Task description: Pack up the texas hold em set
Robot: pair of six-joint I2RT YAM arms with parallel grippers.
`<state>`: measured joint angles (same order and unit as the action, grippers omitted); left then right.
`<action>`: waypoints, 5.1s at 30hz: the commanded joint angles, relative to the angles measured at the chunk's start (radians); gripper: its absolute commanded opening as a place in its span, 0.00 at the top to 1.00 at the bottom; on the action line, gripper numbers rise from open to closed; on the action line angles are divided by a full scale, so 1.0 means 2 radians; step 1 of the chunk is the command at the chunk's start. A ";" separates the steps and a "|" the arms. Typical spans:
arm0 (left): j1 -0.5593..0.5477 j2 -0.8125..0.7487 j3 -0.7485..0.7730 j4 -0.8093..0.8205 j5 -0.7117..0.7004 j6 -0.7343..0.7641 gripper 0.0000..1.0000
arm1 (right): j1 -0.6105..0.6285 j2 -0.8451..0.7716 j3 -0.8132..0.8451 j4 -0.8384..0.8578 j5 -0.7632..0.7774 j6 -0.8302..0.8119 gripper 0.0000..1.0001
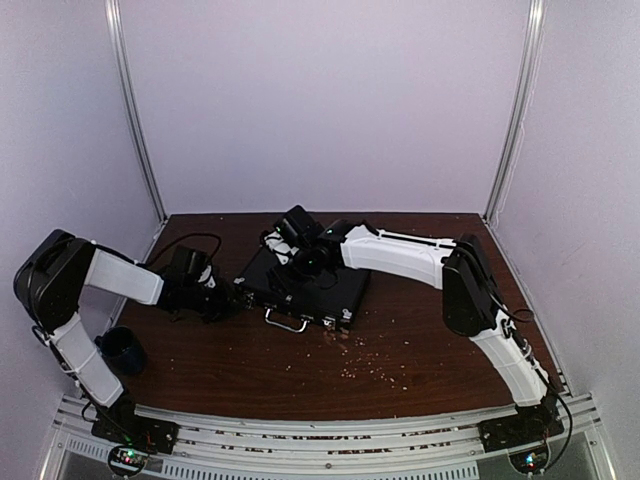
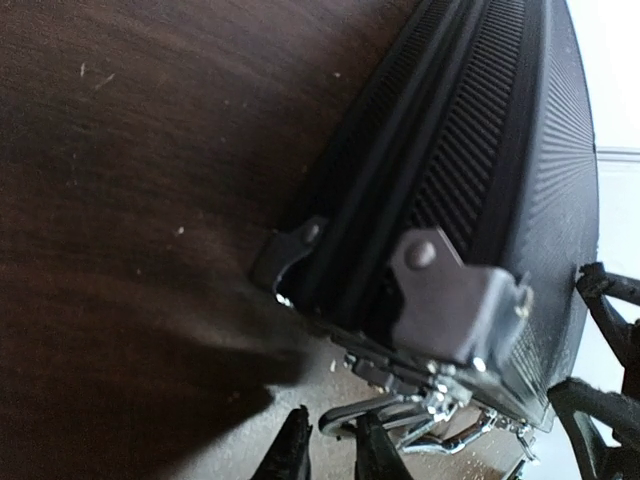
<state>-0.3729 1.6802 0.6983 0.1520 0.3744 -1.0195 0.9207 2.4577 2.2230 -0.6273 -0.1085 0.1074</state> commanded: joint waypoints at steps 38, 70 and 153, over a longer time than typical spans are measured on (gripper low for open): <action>-0.010 0.068 0.013 0.108 -0.065 -0.059 0.98 | 0.011 0.010 -0.076 0.031 -0.004 0.010 0.42; -0.030 -0.007 0.071 0.058 -0.023 -0.034 0.33 | -0.122 -0.317 -0.378 0.096 0.053 0.153 0.13; -0.194 0.136 0.206 -0.055 -0.027 0.032 0.71 | -0.108 -0.247 -0.359 0.012 -0.004 0.068 0.44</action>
<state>-0.7597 1.9381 1.1496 0.0254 0.3519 -0.9173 0.7025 1.9404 1.4628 -0.5388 -0.1165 0.2840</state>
